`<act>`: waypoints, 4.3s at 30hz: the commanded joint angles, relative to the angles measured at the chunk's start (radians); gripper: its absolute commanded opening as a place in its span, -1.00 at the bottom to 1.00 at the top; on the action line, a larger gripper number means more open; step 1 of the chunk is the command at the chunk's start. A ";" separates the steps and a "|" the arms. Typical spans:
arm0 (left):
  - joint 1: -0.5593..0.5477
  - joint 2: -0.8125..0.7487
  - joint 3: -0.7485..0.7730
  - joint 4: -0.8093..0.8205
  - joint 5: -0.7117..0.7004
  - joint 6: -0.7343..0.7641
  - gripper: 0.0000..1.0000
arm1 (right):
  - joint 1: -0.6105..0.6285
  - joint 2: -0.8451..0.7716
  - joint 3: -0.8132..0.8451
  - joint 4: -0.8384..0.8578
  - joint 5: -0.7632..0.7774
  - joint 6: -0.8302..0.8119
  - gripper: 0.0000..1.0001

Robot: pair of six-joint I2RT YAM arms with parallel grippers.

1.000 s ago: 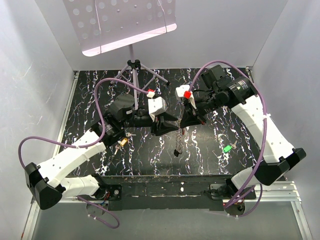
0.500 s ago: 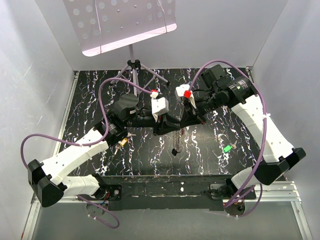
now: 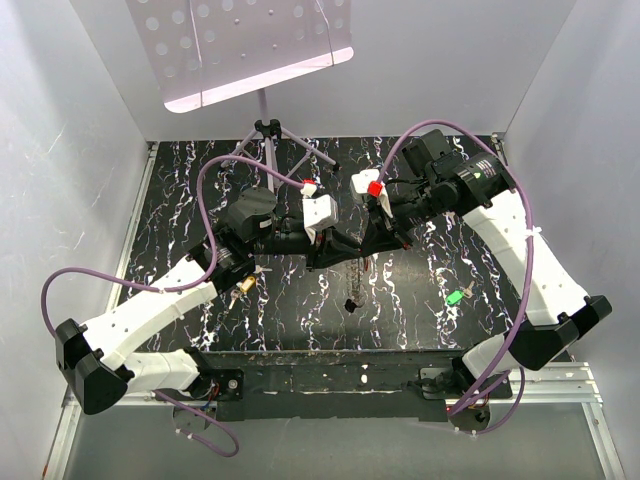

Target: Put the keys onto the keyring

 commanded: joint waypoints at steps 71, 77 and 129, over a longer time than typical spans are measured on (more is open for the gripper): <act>-0.004 -0.155 -0.291 0.559 -0.091 -0.329 -1.00 | -0.063 -0.042 -0.088 0.063 -0.234 0.149 -0.50; -0.004 -0.147 -0.303 0.579 -0.094 -0.346 -1.00 | -0.061 -0.041 -0.082 0.064 -0.250 0.149 -0.97; 0.010 0.000 -0.028 -0.023 0.008 -0.029 -0.20 | -0.003 0.018 -0.042 -0.132 -0.065 0.011 -0.97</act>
